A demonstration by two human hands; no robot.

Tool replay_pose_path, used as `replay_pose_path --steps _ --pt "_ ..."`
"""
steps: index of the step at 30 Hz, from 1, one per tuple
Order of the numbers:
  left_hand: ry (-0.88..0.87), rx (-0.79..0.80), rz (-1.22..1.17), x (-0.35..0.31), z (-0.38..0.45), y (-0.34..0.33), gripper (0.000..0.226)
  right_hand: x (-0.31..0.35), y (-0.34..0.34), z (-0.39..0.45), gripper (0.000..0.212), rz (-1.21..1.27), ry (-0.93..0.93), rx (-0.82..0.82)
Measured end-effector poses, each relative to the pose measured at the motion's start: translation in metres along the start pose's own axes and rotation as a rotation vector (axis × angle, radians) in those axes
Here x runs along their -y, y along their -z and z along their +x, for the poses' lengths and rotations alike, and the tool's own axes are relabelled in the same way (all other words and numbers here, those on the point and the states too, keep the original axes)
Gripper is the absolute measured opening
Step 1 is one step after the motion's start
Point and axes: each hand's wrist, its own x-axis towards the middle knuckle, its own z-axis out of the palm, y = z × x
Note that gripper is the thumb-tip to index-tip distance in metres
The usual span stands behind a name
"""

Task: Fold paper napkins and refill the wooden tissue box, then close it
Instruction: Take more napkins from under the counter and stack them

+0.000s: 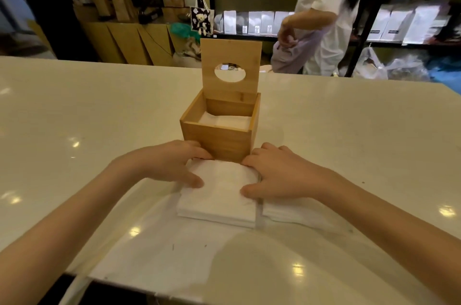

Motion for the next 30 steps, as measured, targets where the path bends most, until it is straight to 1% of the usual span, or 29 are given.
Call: replay_pose_path --steps 5,8,9,11,12,14,17,20,23,24,25,26,27,28,29,30 --pt "0.016 0.031 -0.038 -0.004 0.001 0.002 0.038 0.006 0.005 0.004 0.039 0.027 -0.022 0.025" --pt "0.03 0.036 -0.034 -0.004 0.001 0.001 0.033 0.01 0.007 0.004 0.037 0.057 -0.046 0.035" --pt "0.027 0.035 -0.046 -0.005 0.0 0.002 0.029 0.011 0.007 0.004 0.036 0.066 -0.047 0.033" --pt "0.003 0.027 -0.084 -0.004 -0.002 0.003 0.014 0.012 0.007 0.002 0.032 0.096 -0.04 0.003" --pt "-0.01 0.02 -0.102 -0.003 -0.004 0.005 0.012 0.012 0.008 0.0 0.029 0.122 -0.034 -0.023" --pt "-0.022 0.004 -0.15 -0.003 -0.009 0.011 0.016 0.012 0.012 -0.004 0.025 0.228 -0.029 -0.046" --pt "-0.027 0.017 -0.237 -0.007 -0.018 0.027 0.008 0.011 0.023 -0.01 0.025 0.454 -0.013 -0.046" --pt "-0.042 -0.004 -0.352 -0.013 -0.024 0.048 0.017 0.004 0.041 -0.019 0.023 0.622 -0.063 -0.128" --pt "-0.069 -0.094 -0.484 -0.03 -0.025 0.067 0.02 -0.01 0.06 -0.031 0.021 0.79 -0.132 -0.257" --pt "-0.071 -0.128 -0.521 -0.035 -0.024 0.071 0.024 -0.014 0.066 -0.036 0.024 0.819 -0.144 -0.305" --pt "-0.079 -0.153 -0.56 -0.043 -0.023 0.073 0.031 -0.02 0.072 -0.042 0.028 0.847 -0.158 -0.354" --pt "-0.096 -0.171 -0.597 -0.05 -0.021 0.073 0.041 -0.027 0.076 -0.049 0.028 0.888 -0.163 -0.395" --pt "-0.119 -0.187 -0.634 -0.057 -0.019 0.072 0.048 -0.033 0.08 -0.057 0.021 0.933 -0.157 -0.429" --pt "-0.147 -0.196 -0.669 -0.064 -0.016 0.069 0.049 -0.039 0.082 -0.065 0.013 0.969 -0.155 -0.46" --pt "-0.174 -0.201 -0.702 -0.071 -0.014 0.063 0.044 -0.044 0.083 -0.074 0.013 1.005 -0.171 -0.488" --pt "-0.194 -0.201 -0.728 -0.077 -0.01 0.056 0.036 -0.05 0.081 -0.081 0.019 1.033 -0.205 -0.506"
